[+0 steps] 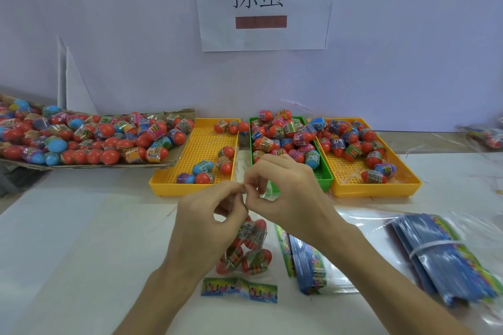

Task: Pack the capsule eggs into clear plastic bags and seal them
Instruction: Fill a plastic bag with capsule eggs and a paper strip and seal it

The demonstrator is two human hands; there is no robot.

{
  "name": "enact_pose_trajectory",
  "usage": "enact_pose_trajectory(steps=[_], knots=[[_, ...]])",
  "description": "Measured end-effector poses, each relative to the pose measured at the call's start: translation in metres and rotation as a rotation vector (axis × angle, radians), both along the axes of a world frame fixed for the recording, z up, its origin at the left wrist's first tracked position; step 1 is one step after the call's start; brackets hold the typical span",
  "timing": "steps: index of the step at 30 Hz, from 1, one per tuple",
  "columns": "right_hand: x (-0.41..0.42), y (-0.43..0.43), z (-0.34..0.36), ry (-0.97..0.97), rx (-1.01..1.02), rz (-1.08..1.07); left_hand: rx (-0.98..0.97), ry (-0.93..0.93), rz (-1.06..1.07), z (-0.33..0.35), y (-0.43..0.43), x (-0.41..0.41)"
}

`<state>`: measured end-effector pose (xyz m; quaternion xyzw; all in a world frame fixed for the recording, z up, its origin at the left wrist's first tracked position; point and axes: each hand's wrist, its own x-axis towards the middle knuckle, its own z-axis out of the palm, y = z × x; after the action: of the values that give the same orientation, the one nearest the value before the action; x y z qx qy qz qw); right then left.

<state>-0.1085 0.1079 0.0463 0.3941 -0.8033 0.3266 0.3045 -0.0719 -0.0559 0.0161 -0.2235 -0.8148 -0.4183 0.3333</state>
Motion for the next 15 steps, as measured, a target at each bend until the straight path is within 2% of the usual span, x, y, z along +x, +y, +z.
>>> enact_pose_trajectory(steps=[5, 15], knots=[[-0.0022, -0.0002, -0.0019, -0.028, -0.009, 0.001, 0.047, -0.044, -0.062, 0.0028, -0.0001, 0.0003], [-0.0048, -0.0008, -0.0035, -0.090, -0.060, -0.003, 0.095, -0.117, -0.022, 0.0046, 0.0013, -0.0003]])
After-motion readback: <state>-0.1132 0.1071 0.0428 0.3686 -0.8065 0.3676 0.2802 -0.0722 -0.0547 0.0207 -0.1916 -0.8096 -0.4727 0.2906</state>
